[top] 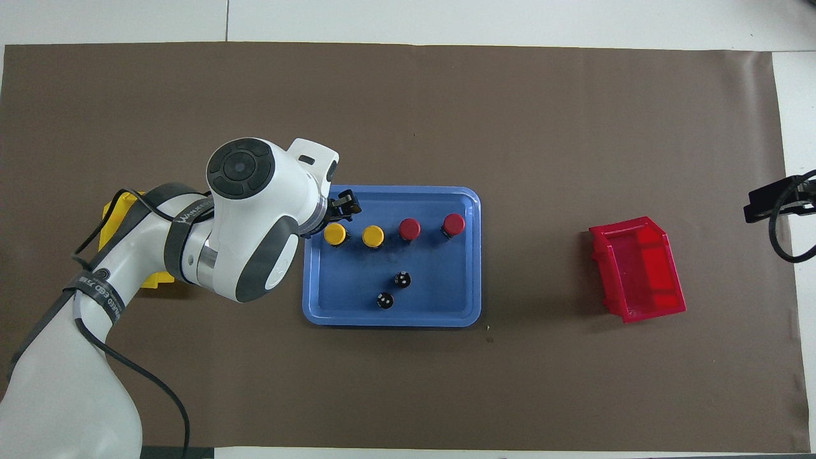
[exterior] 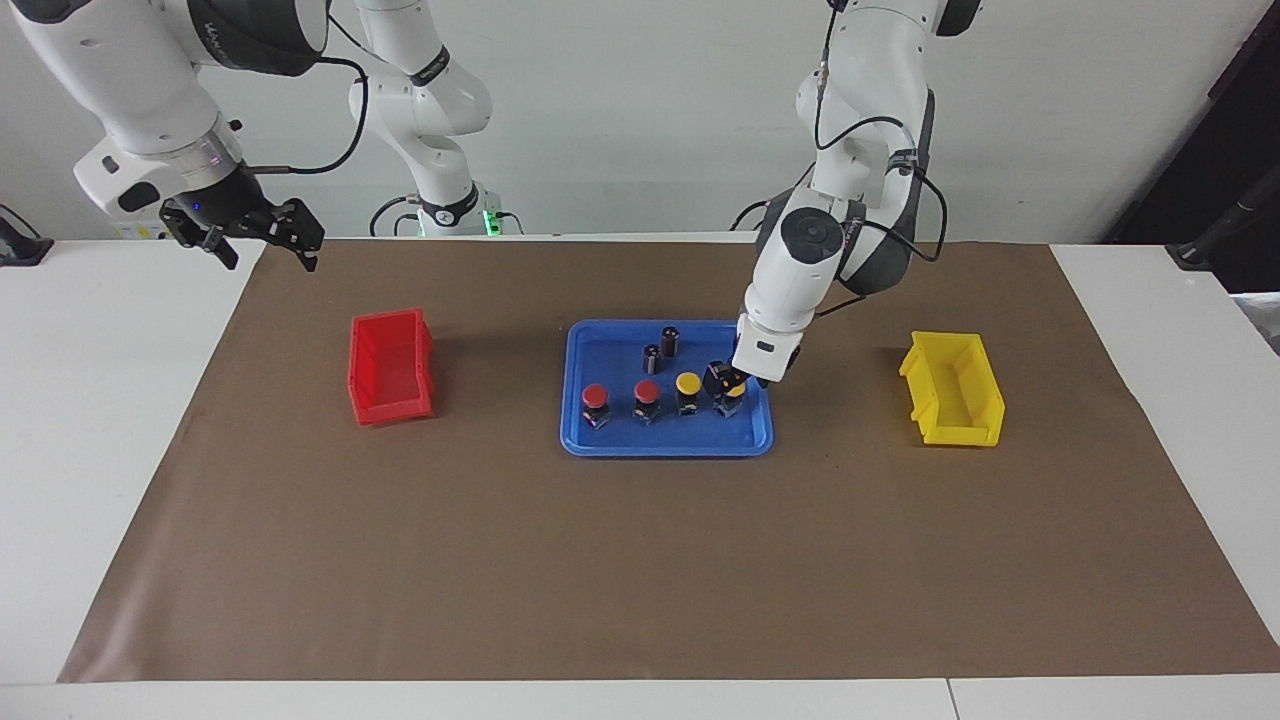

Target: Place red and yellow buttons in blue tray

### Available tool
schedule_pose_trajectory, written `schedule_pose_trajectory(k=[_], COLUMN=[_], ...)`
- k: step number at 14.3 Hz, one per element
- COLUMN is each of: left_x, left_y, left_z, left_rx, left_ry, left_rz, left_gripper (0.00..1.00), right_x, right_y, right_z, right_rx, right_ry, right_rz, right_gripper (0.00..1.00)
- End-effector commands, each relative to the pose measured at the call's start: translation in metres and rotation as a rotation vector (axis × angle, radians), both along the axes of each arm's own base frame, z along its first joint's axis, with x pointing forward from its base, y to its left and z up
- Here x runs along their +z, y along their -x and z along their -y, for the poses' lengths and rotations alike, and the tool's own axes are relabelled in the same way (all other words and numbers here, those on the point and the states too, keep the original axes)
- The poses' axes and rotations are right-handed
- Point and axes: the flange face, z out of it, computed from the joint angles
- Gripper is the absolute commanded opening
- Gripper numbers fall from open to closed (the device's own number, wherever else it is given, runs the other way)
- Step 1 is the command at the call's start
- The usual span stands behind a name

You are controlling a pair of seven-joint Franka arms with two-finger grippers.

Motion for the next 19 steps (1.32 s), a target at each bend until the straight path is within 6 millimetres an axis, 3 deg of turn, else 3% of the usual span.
schedule_pose_trajectory(k=[1, 4, 7, 8, 10, 13, 17, 19], left_x=[0.015, 0.053, 0.084, 0.092, 0.123, 0.174, 0.219, 0.232], left_y=[0.004, -0.004, -0.025, -0.030, -0.035, -0.023, 0.007, 0.005], left_z=[-0.014, -0.055, -0.107, -0.128, -0.189, -0.257, -0.268, -0.267], left_rx=[-0.103, -0.231, -0.311, -0.318, -0.325, -0.302, -0.336, -0.336], left_ry=[-0.045, -0.044, -0.040, -0.034, -0.017, -0.011, -0.046, -0.047], left_rz=[-0.037, -0.038, -0.086, -0.084, -0.051, -0.022, -0.065, -0.056], left_gripper=[1.00, 1.00, 1.00, 1.00, 1.00, 1.00, 1.00, 1.00], right_x=[0.000, 0.001, 0.001, 0.000, 0.001, 0.000, 0.001, 0.000], right_y=[0.006, 0.006, 0.006, 0.006, 0.006, 0.006, 0.006, 0.006], right_z=[0.001, 0.001, 0.000, 0.001, 0.001, 0.001, 0.000, 0.001], right_rx=[0.009, 0.009, 0.010, 0.007, 0.009, 0.009, 0.010, 0.009], right_ry=[-0.014, -0.014, -0.014, -0.012, -0.014, -0.012, -0.012, -0.012], right_rz=[0.011, 0.013, 0.013, 0.011, 0.013, 0.011, 0.013, 0.011], right_gripper=[1.00, 1.00, 1.00, 1.00, 1.00, 1.00, 1.00, 1.00])
